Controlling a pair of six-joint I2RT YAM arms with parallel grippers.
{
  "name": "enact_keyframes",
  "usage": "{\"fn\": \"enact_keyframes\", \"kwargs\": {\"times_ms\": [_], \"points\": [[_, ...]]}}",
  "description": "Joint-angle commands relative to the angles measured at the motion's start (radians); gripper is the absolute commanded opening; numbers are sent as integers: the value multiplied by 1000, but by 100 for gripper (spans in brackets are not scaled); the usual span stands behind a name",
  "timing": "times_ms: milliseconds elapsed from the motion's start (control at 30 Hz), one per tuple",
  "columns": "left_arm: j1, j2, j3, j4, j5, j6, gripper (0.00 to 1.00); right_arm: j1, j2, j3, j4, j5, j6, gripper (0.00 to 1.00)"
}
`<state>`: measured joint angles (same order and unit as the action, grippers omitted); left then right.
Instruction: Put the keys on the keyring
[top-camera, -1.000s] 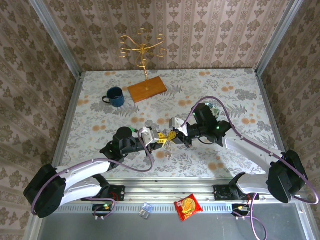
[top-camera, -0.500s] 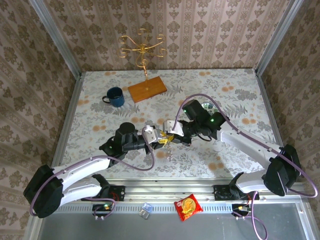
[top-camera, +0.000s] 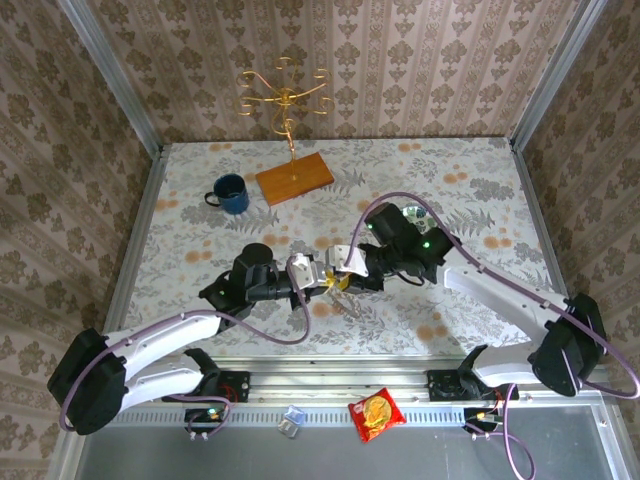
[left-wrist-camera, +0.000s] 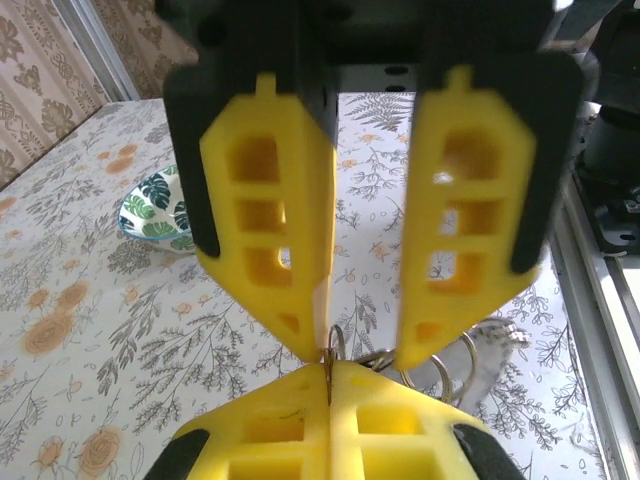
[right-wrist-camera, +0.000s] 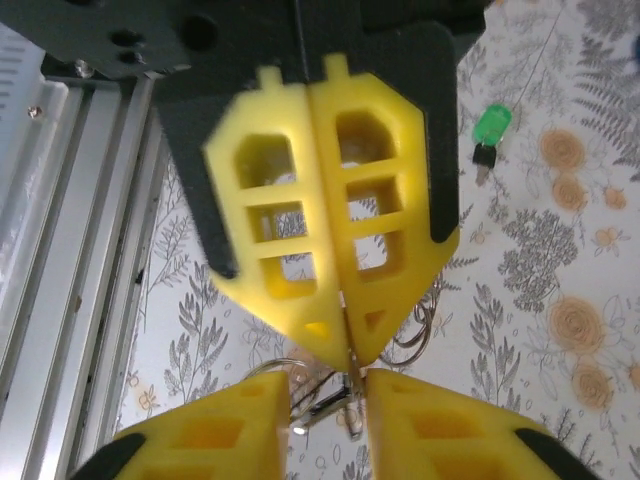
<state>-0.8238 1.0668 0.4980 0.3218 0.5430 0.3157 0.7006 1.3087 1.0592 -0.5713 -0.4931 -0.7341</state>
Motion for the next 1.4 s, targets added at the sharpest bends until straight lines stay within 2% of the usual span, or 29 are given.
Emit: {"fn": "enact_keyframes", "kwargs": {"times_ms": [0,433,600,800,967,1267,1333,1367], "points": [[1,-23,-17,64,-8,-1,0,-33,-39,-51,77,-73,45,30],[0,-31,-48,123,14,-29,0,-46,-2,-97,143,-70,68,26],[0,-34,-50,132,14,-33,0,-45,17,-87,123,-68,55,19],[0,-36,-50,129,12,-31,0,-46,5,-85,108,-64,44,4],[0,-35,-50,138,15,-29,0,-72,-6,-99,118,-54,56,0],[-1,-23,-51,170,-5,-17,0,-76,75,-113,176,-90,116,0],[-1,-25,-56,169,-8,-17,0,-76,56,-123,199,-96,120,8],[-1,-25,-59,171,-10,-16,0,-78,41,-131,212,-98,123,17]]}}
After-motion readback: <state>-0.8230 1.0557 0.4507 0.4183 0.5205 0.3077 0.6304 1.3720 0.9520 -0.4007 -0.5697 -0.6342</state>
